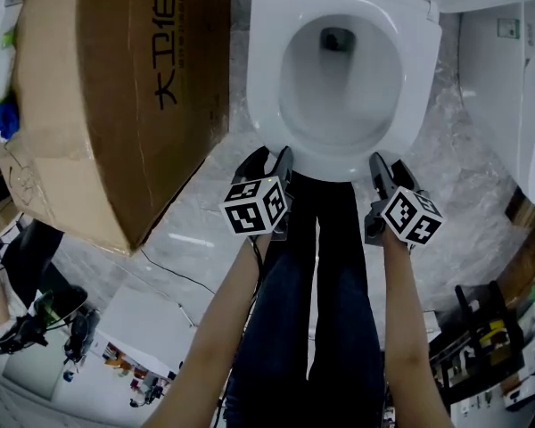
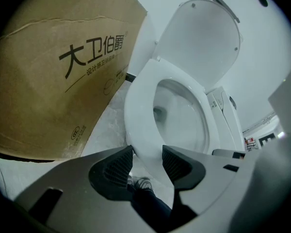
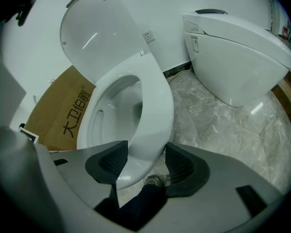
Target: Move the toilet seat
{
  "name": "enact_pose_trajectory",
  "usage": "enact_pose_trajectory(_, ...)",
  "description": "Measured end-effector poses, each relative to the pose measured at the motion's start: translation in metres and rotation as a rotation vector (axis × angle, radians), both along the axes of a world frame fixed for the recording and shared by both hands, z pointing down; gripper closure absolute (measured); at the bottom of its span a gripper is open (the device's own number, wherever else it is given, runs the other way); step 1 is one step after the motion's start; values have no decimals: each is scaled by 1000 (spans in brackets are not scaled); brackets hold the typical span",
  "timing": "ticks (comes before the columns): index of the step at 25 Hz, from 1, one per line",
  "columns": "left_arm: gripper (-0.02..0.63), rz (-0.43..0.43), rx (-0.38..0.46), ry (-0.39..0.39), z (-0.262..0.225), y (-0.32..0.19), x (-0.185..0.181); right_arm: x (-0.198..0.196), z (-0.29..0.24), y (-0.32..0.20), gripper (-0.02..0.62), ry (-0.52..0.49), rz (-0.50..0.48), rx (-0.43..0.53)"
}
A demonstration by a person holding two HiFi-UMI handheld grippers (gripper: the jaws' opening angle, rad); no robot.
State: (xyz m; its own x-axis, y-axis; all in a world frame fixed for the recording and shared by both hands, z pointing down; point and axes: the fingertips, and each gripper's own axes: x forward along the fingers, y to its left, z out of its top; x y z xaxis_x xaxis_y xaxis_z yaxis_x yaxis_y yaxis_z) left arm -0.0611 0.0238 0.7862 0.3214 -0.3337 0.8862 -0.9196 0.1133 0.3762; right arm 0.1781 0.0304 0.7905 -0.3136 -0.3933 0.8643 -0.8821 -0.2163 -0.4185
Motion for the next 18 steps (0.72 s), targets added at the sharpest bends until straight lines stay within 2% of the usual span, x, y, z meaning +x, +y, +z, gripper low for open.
enact_pose_trajectory(11,403,48,34,-36,-13,4,0,0,-12,2,348,9,6,4)
enact_pose_trajectory(18,403,77,75,-26,-29,5,-1,-1,-27,2,356,10,33,21)
